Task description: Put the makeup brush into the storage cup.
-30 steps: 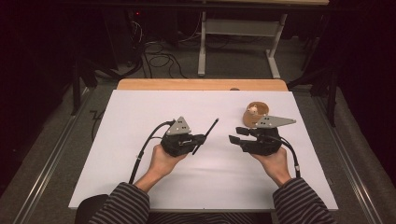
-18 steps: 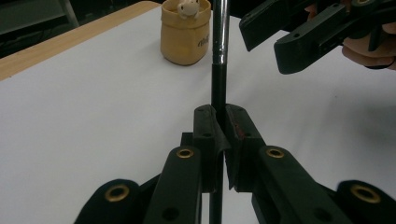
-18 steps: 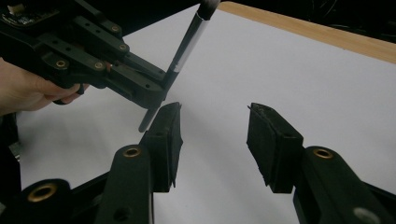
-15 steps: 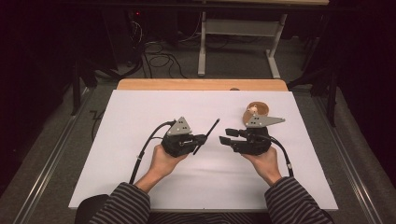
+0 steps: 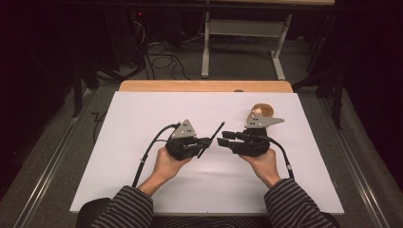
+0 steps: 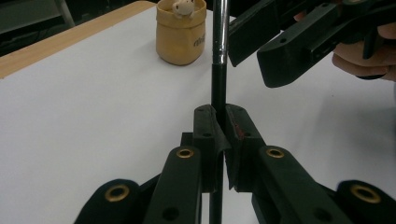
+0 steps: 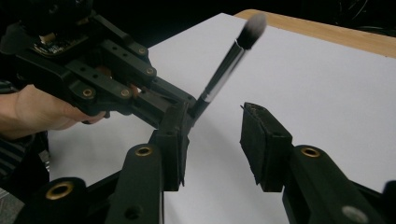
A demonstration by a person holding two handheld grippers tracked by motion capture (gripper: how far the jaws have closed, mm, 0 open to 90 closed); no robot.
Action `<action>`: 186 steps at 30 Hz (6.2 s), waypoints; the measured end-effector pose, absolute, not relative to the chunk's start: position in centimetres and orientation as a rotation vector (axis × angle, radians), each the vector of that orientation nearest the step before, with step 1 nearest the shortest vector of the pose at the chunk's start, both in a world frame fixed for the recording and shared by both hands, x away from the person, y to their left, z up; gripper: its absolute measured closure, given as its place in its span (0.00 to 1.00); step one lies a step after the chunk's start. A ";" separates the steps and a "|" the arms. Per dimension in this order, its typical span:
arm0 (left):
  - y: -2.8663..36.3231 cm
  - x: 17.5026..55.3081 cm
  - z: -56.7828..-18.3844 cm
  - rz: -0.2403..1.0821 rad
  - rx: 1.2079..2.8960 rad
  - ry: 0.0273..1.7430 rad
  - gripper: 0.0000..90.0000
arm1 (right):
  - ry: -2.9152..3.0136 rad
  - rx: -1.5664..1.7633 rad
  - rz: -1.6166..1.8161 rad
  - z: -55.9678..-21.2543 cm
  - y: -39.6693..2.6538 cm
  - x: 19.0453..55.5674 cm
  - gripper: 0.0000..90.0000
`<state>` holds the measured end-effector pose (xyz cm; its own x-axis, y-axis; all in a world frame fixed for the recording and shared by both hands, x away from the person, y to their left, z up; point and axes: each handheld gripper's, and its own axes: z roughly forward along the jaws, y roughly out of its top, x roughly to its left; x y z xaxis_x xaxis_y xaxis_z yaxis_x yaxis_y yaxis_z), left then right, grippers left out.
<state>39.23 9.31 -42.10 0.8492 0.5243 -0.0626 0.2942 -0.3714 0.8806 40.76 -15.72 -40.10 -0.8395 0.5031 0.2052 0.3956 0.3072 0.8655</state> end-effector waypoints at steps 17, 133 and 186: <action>9.2 39.1 -42.1 0.285 1.988 0.588 0.93 | 2.460 0.856 1.629 -39.9 -14.6 41.4 0.76; 14.9 38.5 -42.4 0.412 1.946 0.801 0.55 | 2.456 0.801 1.400 -37.4 -17.2 41.2 0.95; 21.3 36.3 -43.1 0.545 1.827 0.967 0.54 | 2.259 0.974 1.337 -34.7 -25.8 41.2 0.95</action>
